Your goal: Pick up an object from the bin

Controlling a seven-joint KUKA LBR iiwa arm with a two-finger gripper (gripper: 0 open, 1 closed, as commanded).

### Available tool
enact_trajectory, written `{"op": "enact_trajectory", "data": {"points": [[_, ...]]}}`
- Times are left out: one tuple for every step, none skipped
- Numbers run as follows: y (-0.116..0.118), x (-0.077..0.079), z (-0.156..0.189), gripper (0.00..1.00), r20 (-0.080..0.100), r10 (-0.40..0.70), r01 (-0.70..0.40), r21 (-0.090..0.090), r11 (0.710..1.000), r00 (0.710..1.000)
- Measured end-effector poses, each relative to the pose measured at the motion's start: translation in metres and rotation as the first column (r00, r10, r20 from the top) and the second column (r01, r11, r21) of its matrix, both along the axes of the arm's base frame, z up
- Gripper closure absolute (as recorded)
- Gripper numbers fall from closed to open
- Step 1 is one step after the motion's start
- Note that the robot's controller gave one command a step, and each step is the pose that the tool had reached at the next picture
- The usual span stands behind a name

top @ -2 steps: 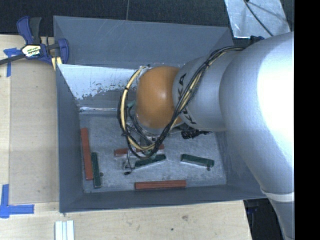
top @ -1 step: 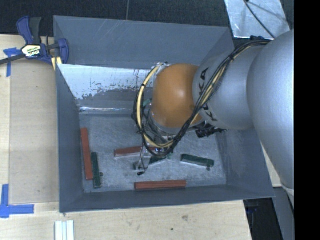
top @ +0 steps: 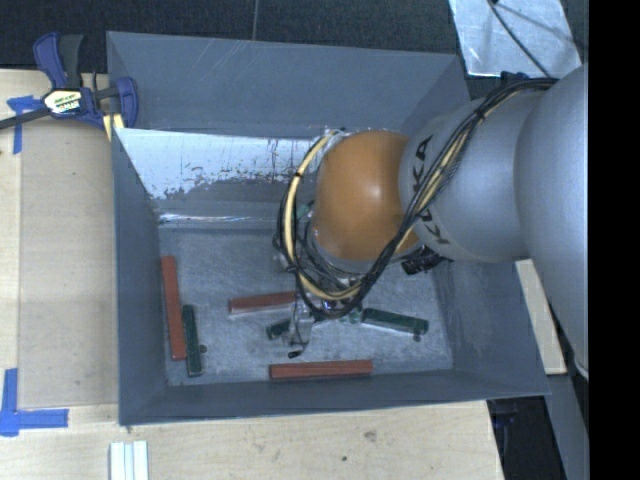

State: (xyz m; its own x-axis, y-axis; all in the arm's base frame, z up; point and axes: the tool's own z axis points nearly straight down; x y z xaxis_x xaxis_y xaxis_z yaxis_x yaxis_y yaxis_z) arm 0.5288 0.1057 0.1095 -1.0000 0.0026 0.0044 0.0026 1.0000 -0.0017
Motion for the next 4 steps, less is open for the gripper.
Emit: {"op": "enact_trajectory", "data": {"points": [[-0.008, -0.004, -0.042, 0.00, 0.002, 0.035, -0.035, 0.001, 0.999, 0.999], [-0.008, -0.003, -0.041, 0.00, 0.004, 0.033, -0.033, 0.002, 0.999, 0.999], [-0.008, -0.003, -0.040, 1.00, 0.006, 0.032, -0.032, 0.003, 0.999, 0.999], [-0.008, -0.001, -0.016, 1.00, 0.010, 0.028, -0.028, 0.003, 1.000, 1.000]]}}
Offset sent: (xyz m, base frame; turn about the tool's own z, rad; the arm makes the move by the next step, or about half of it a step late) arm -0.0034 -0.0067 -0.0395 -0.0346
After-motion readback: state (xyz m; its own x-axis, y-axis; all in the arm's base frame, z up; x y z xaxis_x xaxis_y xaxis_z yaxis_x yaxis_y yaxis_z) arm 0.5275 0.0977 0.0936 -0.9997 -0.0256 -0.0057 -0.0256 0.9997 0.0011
